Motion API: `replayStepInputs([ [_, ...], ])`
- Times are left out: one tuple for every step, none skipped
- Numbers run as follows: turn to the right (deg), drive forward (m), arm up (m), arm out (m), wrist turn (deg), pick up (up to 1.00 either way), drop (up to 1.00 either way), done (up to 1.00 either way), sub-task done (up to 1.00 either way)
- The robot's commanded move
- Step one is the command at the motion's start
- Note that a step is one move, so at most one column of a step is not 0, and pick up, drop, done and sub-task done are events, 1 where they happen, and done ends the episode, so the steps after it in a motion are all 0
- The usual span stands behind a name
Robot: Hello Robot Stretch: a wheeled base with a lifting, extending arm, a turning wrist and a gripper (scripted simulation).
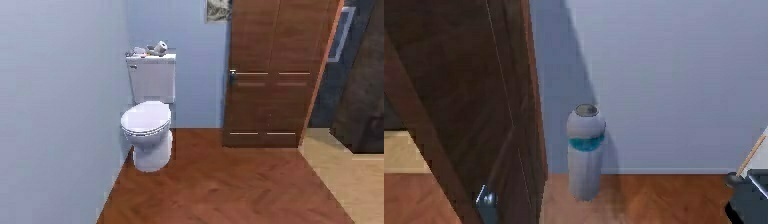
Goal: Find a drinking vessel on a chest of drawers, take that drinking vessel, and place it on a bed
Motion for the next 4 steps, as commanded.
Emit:
replayStepInputs([
  [21.0,0.00,0.00,0.00,0.0,0.00,0.00,0.00,0.00],
  [0.0,0.80,0.00,0.00,0.0,0.00,0.00,0.00,0.00],
  [45.0,0.00,0.00,0.00,0.0,0.00,0.00,0.00,0.00],
  [21.0,0.00,0.00,0.00,0.0,0.00,0.00,0.00,0.00],
])
